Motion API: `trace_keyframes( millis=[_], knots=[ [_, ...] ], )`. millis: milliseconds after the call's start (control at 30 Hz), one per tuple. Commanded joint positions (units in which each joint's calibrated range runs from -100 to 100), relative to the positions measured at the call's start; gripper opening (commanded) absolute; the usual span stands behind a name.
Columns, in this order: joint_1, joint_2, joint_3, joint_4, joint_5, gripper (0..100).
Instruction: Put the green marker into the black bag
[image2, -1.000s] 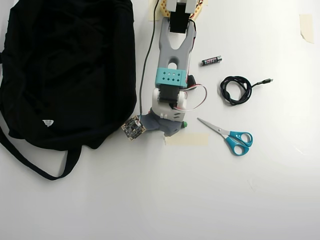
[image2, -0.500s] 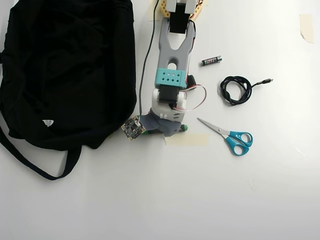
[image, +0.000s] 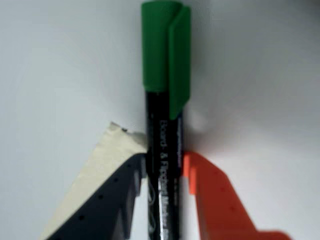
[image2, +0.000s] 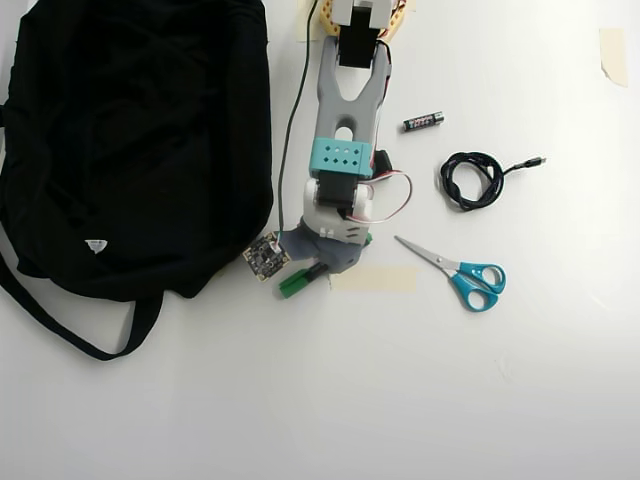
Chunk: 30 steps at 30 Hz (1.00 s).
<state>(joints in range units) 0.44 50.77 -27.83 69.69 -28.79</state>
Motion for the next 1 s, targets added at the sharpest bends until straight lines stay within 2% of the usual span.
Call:
trace_keyframes(
  millis=[0, 967],
  knots=[
    [0.46, 1.76, 1.50, 0.60, 0.21, 3],
    [0.91, 0.52, 0.61, 0.77, 0.47, 2]
  ],
)
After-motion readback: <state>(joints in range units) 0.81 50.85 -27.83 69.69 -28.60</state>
